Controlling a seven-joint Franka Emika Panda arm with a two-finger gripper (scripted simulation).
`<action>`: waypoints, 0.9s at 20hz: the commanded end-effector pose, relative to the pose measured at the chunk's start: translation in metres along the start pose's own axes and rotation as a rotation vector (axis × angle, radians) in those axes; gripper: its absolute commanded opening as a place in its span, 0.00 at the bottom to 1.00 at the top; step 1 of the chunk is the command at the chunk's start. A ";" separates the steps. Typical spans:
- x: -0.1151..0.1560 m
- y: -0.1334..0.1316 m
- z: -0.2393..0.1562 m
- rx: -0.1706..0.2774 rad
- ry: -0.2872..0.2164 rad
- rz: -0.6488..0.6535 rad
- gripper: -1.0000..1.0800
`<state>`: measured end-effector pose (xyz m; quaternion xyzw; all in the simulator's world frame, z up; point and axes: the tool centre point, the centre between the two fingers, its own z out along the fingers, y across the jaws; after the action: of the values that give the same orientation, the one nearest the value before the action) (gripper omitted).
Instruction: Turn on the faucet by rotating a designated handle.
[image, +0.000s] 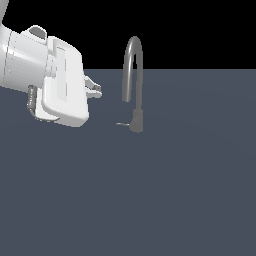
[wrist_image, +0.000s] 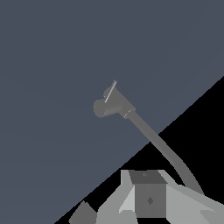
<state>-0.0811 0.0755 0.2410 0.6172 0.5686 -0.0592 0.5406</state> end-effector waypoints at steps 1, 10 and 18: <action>0.007 -0.003 0.006 -0.040 -0.004 -0.038 0.00; 0.032 -0.013 0.028 -0.178 -0.023 -0.175 0.00; 0.052 -0.022 0.050 -0.303 -0.041 -0.299 0.00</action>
<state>-0.0552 0.0679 0.1773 0.4518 0.6400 -0.0653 0.6181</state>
